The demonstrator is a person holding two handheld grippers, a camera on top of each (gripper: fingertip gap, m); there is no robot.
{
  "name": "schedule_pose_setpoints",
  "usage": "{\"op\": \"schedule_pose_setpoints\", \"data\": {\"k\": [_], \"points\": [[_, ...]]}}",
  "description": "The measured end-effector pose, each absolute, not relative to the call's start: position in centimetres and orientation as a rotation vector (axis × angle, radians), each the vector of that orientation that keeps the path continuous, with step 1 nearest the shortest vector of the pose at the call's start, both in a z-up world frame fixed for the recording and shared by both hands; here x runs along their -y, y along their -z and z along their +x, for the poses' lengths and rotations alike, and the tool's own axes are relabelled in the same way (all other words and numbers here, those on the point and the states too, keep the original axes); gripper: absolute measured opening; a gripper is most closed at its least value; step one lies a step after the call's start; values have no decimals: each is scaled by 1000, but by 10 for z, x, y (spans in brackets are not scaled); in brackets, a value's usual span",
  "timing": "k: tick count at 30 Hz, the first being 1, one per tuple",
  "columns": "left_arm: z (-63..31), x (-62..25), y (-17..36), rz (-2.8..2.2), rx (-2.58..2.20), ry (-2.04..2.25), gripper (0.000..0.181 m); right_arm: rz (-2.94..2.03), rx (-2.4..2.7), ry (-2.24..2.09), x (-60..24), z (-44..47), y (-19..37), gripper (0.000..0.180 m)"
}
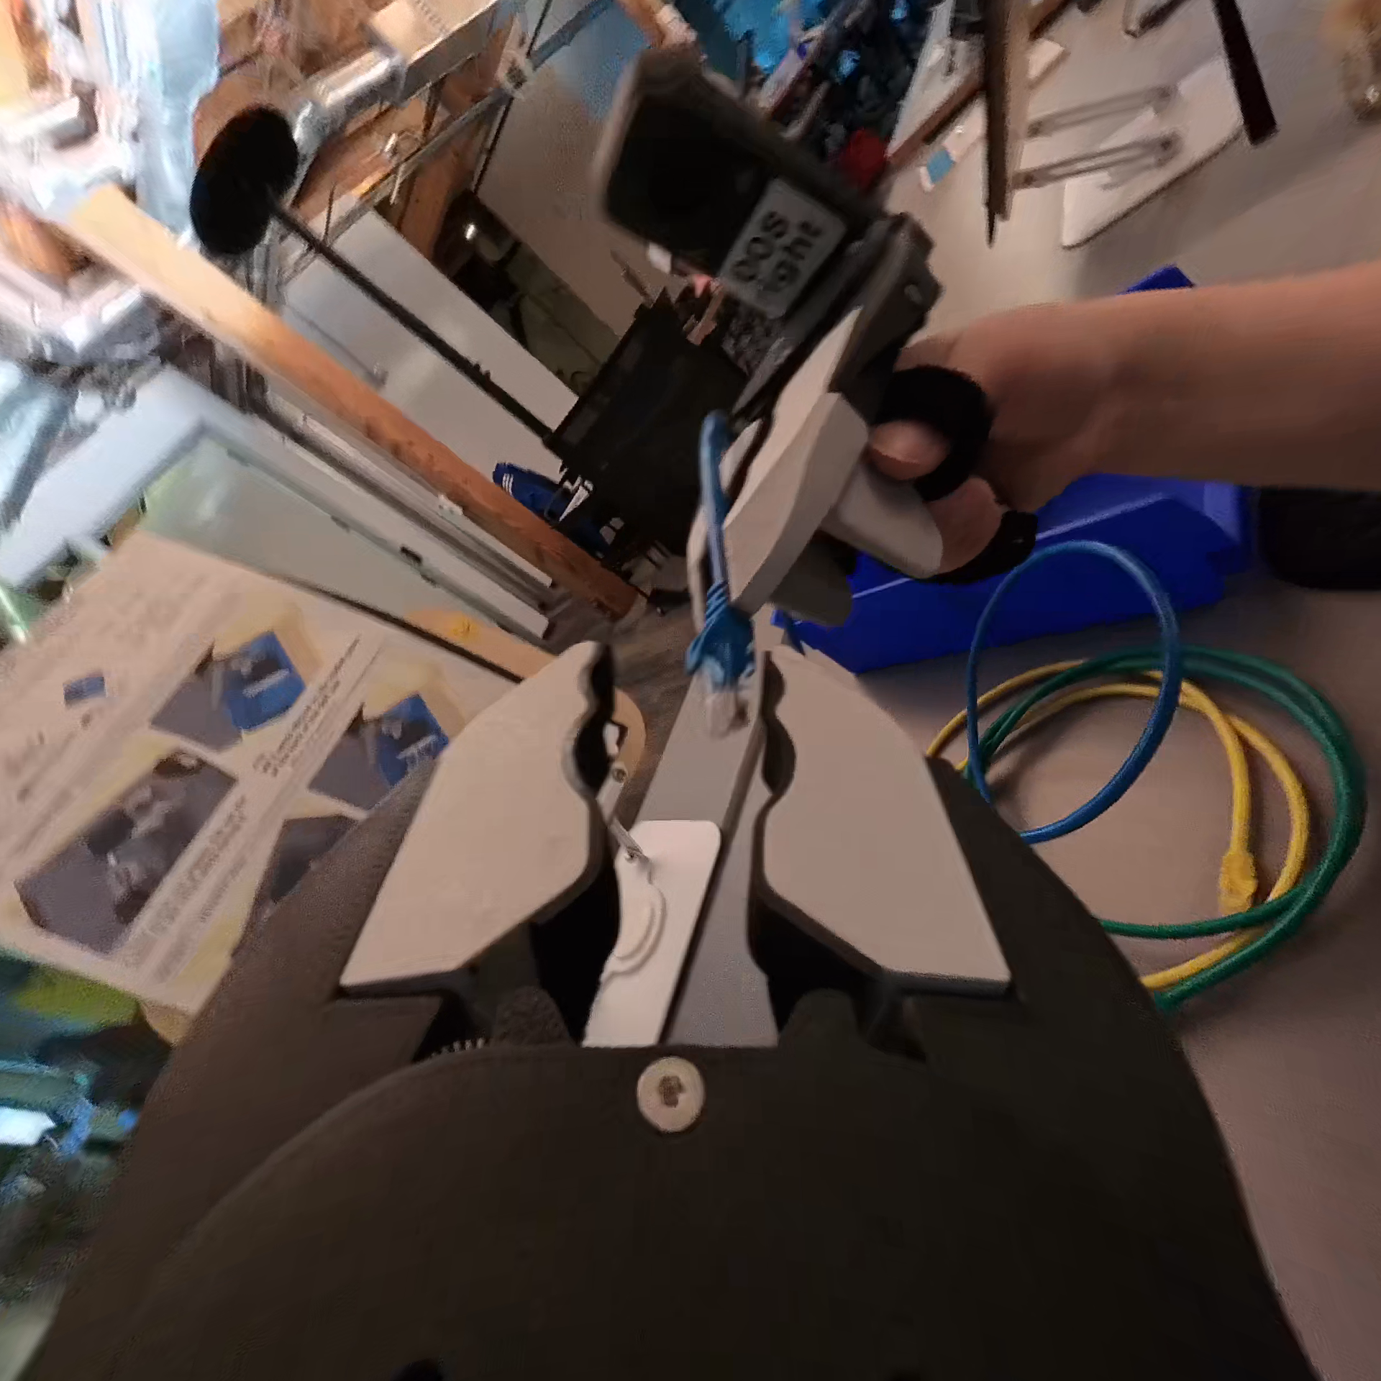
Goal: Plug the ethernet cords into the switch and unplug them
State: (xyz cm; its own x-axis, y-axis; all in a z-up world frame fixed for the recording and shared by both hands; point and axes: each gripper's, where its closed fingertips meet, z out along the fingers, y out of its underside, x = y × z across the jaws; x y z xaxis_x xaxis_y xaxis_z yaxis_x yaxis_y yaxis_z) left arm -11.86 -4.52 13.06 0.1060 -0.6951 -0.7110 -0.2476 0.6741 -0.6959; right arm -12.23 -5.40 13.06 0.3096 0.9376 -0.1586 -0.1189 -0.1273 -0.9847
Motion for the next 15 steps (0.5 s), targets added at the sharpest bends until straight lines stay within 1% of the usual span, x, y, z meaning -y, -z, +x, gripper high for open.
{"op": "schedule_pose_setpoints", "data": {"k": [2, 4, 6, 9, 11, 15], "points": [[-125, 30, -129, -1013, -1399, 476, 56, -1369, 798, -1081, 51, -111, -135, 11], [-131, 6, -118, -1241, -1272, 515, 66, -1348, 789, -1071, 53, -99, -143, 11], [-139, -21, -90, -1449, -1107, 474, 64, -1317, 771, -1054, 56, -88, -152, 11], [-149, -39, -20, -1654, -917, 449, 60, -1277, 770, -1040, 63, -78, -163, 11], [-153, -47, 24, -1758, -827, 397, 63, -1247, 768, -1043, 68, -76, -169, 11], [-177, -75, 77, -1822, -782, 28, 66, -1225, 794, -1057, 79, -80, -174, 11]]}}
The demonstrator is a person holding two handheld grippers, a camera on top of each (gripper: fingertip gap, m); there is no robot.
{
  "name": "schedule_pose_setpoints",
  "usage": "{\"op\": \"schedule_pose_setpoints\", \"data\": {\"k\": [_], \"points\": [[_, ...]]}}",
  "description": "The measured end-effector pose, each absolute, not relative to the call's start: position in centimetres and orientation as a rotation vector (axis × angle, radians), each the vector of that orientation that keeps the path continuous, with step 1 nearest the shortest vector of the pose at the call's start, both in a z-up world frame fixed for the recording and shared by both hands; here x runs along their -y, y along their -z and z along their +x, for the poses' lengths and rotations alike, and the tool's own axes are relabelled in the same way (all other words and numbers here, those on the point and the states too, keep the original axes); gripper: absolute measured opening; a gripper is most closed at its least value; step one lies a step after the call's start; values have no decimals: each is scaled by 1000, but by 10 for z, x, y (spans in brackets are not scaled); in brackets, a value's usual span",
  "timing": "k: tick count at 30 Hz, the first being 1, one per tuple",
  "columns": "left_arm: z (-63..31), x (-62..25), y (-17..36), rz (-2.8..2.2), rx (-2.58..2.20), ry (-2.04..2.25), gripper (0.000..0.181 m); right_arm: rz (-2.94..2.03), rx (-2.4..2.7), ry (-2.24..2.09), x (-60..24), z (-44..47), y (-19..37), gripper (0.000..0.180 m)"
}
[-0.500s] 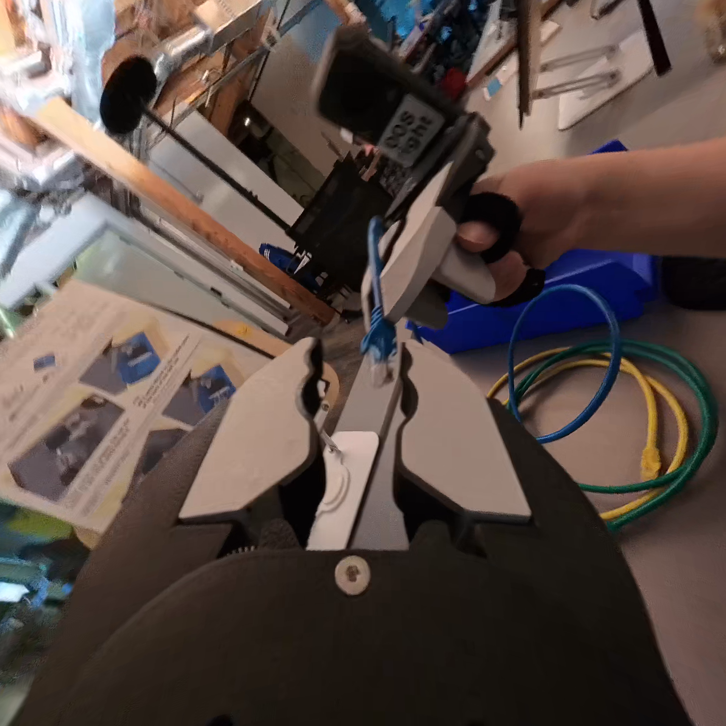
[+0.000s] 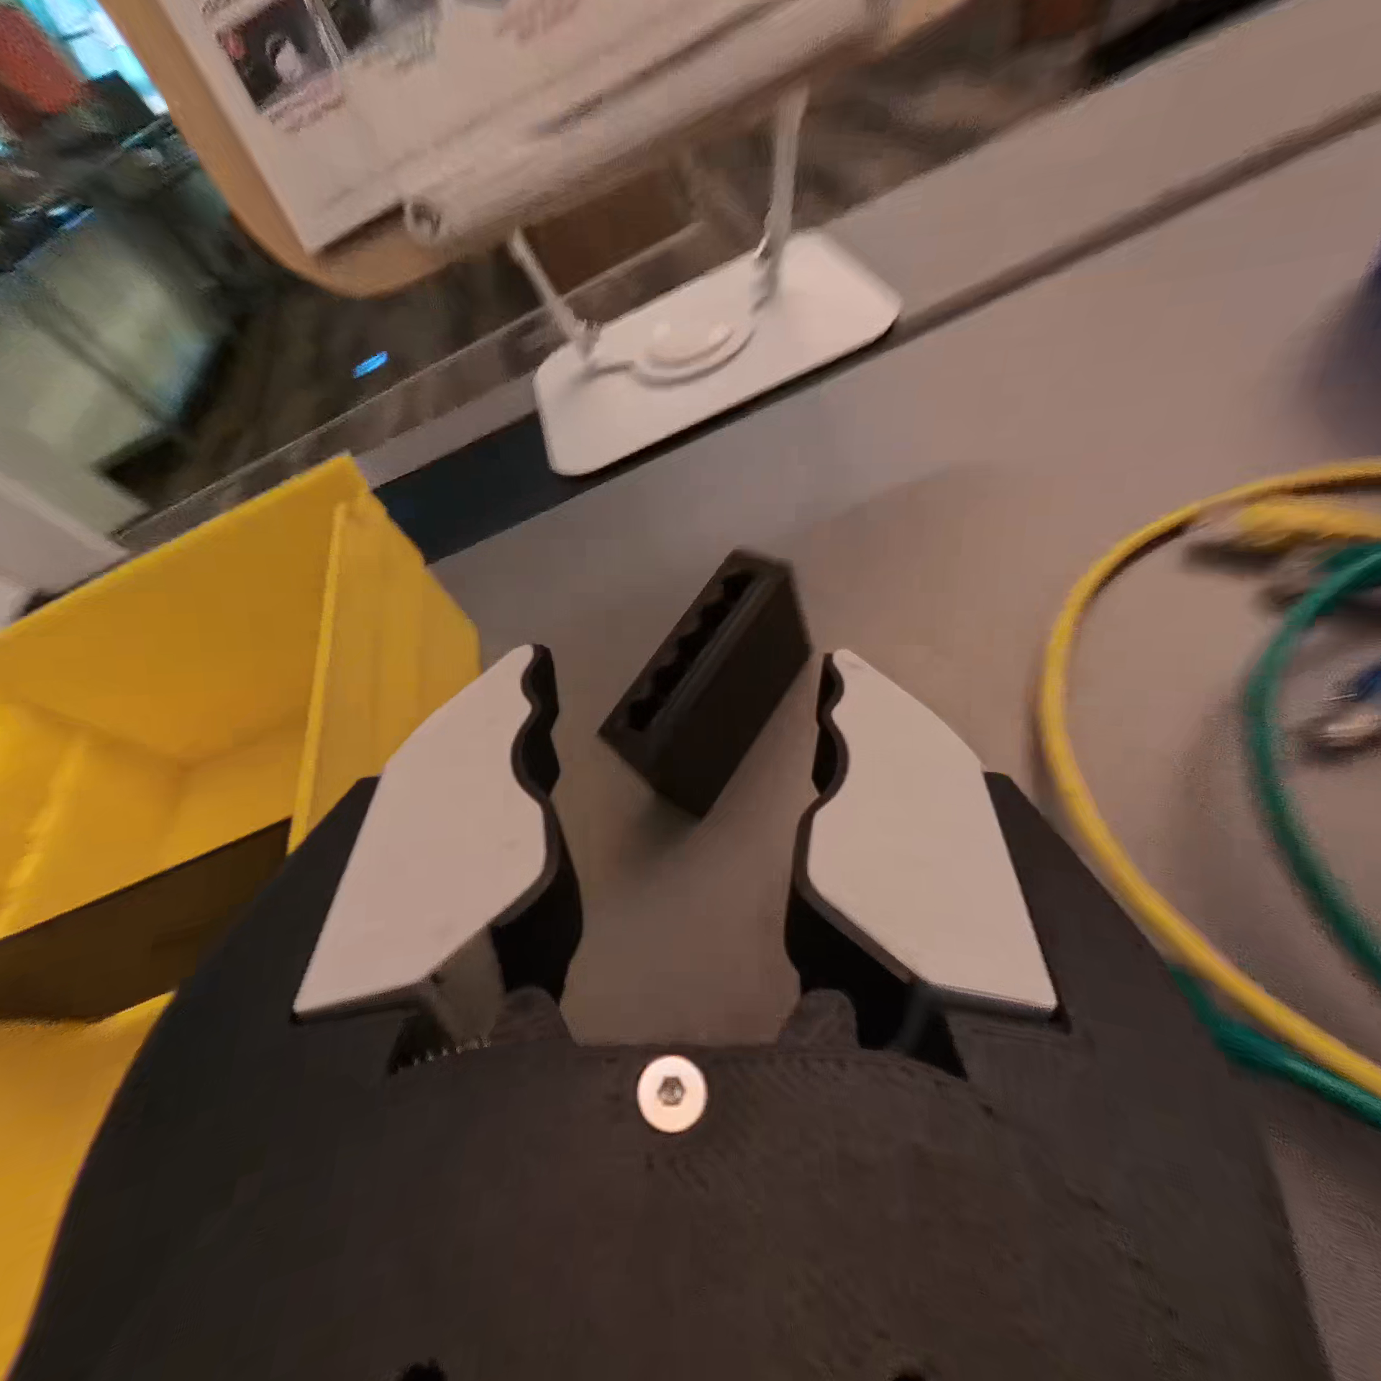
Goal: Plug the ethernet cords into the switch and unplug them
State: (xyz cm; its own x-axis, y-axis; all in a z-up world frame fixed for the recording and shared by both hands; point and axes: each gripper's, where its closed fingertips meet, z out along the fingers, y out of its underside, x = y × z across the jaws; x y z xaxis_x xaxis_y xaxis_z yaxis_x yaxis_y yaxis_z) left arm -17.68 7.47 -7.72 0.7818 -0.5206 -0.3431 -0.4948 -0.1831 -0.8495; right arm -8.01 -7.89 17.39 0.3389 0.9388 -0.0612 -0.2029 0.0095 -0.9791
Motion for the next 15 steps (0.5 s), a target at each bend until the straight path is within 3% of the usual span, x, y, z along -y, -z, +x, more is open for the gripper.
{"op": "schedule_pose_setpoints", "data": {"k": [3, 7, 15], "points": [[-188, -85, 105, -1929, -760, -60, 68, -1216, 813, -1038, 85, -83, -177, 11], [-188, -90, 129, -2095, -660, 182, 73, -1195, 830, -1047, 92, -84, -181, 12], [-172, -88, 136, -2095, -688, 388, 65, -1155, 811, -1049, 99, -73, -192, 12]]}}
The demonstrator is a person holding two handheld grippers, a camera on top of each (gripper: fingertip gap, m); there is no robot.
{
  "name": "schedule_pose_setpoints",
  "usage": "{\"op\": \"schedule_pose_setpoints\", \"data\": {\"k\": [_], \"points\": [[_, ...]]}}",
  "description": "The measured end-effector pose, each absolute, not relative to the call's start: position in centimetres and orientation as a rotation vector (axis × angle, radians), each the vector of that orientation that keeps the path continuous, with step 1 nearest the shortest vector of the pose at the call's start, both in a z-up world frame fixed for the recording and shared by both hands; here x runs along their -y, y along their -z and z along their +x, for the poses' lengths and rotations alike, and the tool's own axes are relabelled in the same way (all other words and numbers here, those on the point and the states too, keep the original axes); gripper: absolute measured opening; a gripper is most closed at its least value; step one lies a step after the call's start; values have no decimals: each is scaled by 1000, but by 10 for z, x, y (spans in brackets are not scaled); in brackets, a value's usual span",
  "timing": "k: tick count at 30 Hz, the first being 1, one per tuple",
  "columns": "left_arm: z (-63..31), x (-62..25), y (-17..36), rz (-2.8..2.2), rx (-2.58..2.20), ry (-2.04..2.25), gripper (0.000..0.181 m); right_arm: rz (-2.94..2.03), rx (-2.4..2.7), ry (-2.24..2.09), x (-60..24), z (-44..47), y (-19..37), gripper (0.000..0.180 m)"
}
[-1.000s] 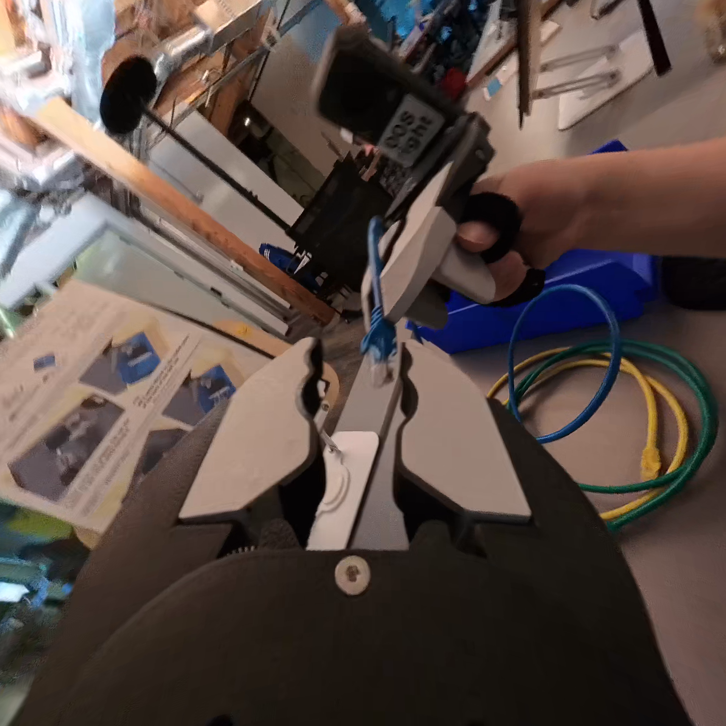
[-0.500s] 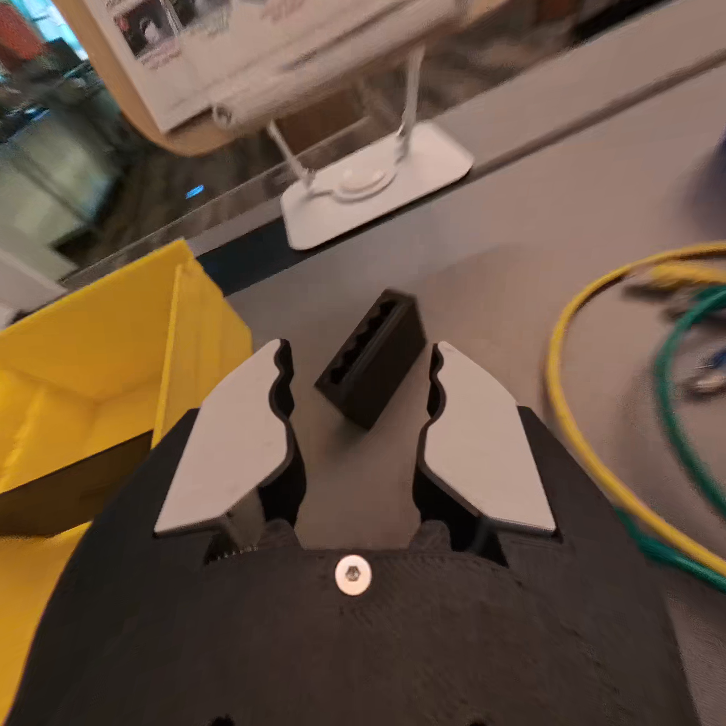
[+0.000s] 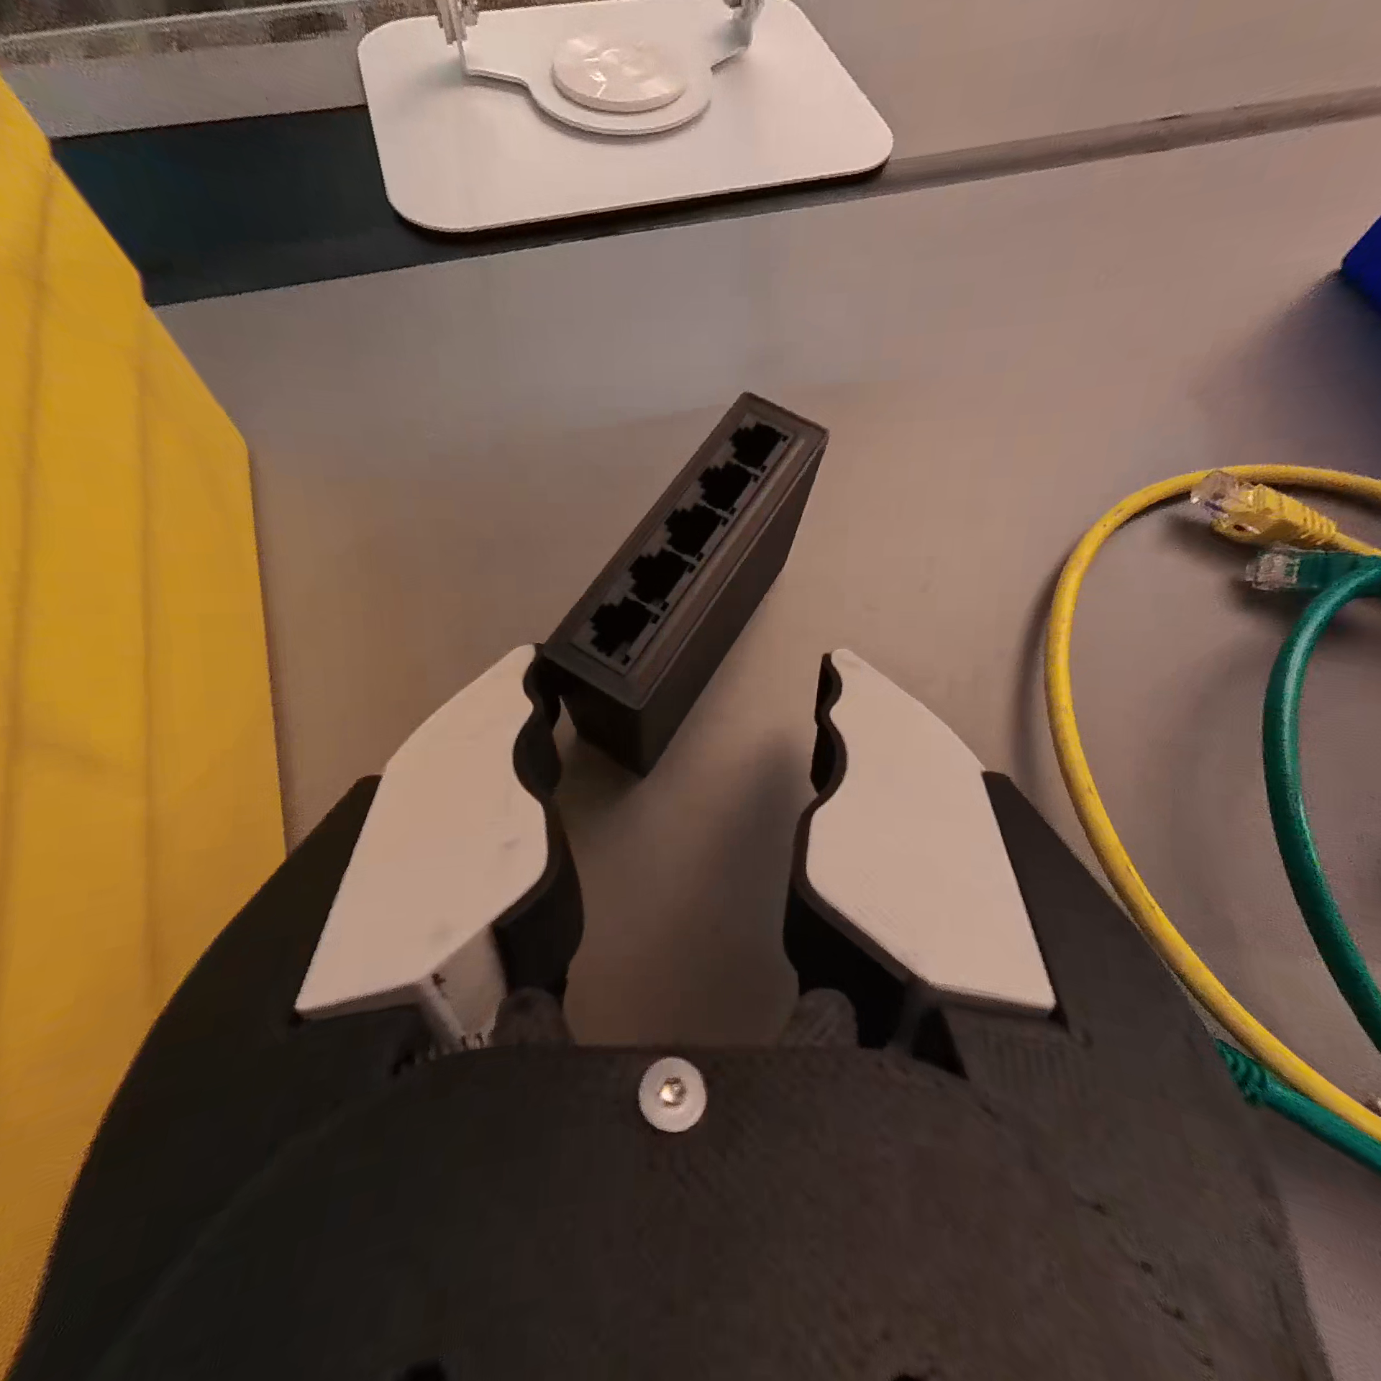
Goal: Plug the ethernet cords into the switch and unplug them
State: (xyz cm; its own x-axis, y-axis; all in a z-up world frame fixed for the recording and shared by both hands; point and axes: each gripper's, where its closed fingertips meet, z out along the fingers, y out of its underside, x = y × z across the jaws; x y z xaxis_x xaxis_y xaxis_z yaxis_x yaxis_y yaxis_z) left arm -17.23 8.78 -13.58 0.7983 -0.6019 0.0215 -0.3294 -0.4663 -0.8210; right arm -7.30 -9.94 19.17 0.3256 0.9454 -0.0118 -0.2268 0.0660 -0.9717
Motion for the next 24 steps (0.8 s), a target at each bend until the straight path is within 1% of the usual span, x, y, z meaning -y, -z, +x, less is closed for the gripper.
{"op": "schedule_pose_setpoints", "data": {"k": [9, 11, 14, 15, 16, 19, 21, 24], "points": [[-147, -78, 132, -2010, -801, 330, 55, -1152, 796, -1057, 99, -67, -193, 12], [-151, -87, 128, -1980, -779, 273, 55, -1154, 801, -1055, 100, -68, -193, 12], [-155, -94, 140, -2064, -797, 230, 56, -1160, 804, -1055, 99, -68, -192, 12], [-155, -95, 144, -2090, -801, 236, 54, -1162, 804, -1055, 98, -68, -191, 12], [-155, -95, 146, -2110, -804, 246, 46, -1165, 805, -1053, 98, -68, -191, 12], [-152, -96, 150, -2129, -823, 242, 43, -1174, 806, -1046, 96, -67, -189, 12], [-152, -97, 152, -2141, -825, 227, 49, -1181, 807, -1045, 95, -67, -188, 12], [-149, -100, 154, -2166, -818, 256, 53, -1189, 804, -1047, 93, -67, -187, 12]]}}
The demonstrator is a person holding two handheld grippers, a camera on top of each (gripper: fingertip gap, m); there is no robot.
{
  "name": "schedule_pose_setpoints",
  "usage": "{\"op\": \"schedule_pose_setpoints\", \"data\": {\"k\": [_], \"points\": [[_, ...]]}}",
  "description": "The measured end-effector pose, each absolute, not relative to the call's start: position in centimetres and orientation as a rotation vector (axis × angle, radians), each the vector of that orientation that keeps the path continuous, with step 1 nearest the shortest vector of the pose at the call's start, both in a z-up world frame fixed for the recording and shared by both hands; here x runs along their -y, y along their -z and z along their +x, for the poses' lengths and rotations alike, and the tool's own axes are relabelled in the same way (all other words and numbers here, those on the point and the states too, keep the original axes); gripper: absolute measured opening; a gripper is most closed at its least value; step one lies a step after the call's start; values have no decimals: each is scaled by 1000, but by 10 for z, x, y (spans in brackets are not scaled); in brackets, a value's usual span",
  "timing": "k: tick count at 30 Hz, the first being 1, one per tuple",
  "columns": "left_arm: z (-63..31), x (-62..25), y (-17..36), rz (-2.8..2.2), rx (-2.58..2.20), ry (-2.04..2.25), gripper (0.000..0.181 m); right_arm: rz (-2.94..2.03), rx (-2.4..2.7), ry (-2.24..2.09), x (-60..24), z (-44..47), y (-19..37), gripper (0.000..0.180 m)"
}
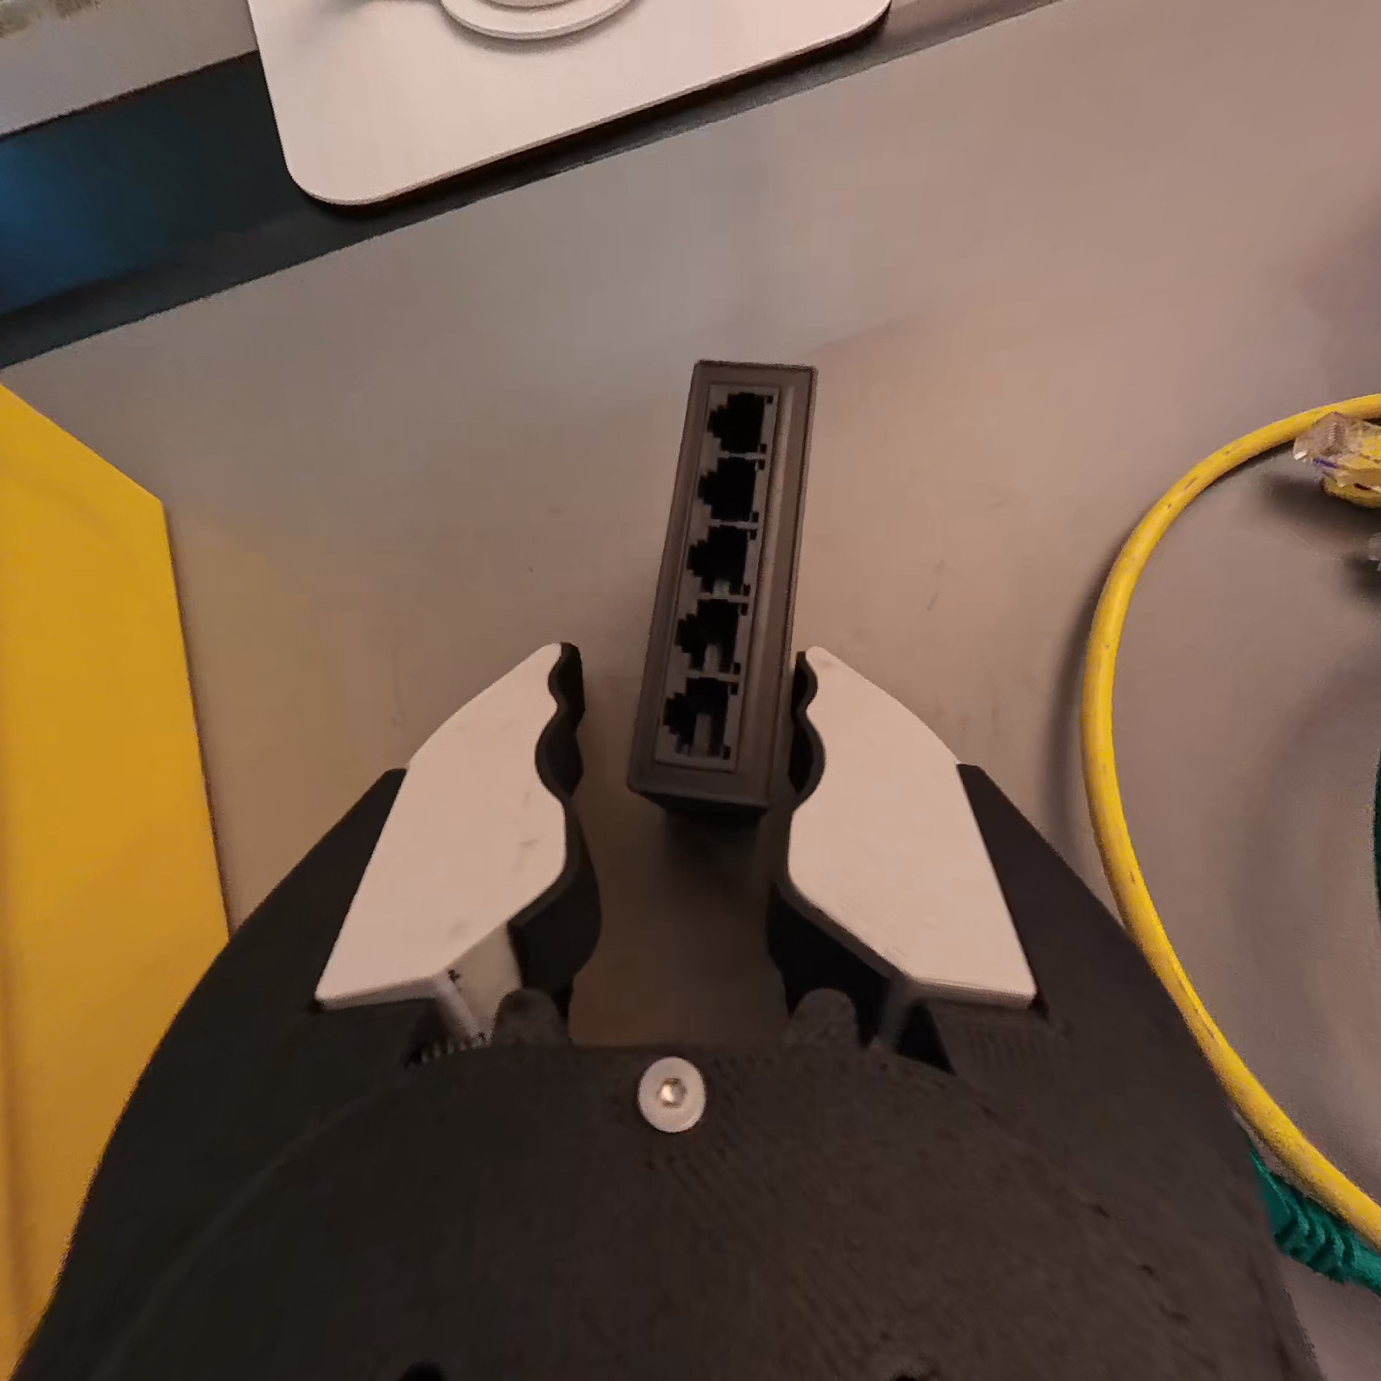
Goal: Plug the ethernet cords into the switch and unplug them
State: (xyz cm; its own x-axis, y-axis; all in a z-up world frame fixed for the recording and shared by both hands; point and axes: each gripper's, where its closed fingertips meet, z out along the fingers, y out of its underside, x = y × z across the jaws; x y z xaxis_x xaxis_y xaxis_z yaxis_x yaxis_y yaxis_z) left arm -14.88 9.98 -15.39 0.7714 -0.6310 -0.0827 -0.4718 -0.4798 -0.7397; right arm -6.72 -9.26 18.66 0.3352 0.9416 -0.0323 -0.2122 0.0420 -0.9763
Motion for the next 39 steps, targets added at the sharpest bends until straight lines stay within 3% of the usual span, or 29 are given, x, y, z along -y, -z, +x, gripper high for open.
{"op": "schedule_pose_setpoints", "data": {"k": [3, 5, 6, 13, 23, 26, 39], "points": [[-148, -101, 158, -2210, -812, 325, 59, -1198, 806, -1044, 92, -67, -185, 12], [-147, -102, 157, -2200, -825, 329, 51, -1203, 808, -1038, 91, -67, -184, 12], [-143, -100, 156, -2185, -854, 349, 32, -1207, 811, -1035, 91, -67, -184, 12], [-139, -106, 133, -1989, -956, 229, 29, -1265, 789, -982, 77, -64, -174, 12], [-123, -103, -63, -1264, -1014, -187, 28, -1252, 601, -531, 33, -49, -169, 12], [-128, -91, -99, -1129, -972, -311, 29, -1157, 621, -410, 34, -60, -171, 11], [-108, -63, -115, -981, -1032, -417, 28, -1074, 674, -37, 15, -91, -141, 12]]}}
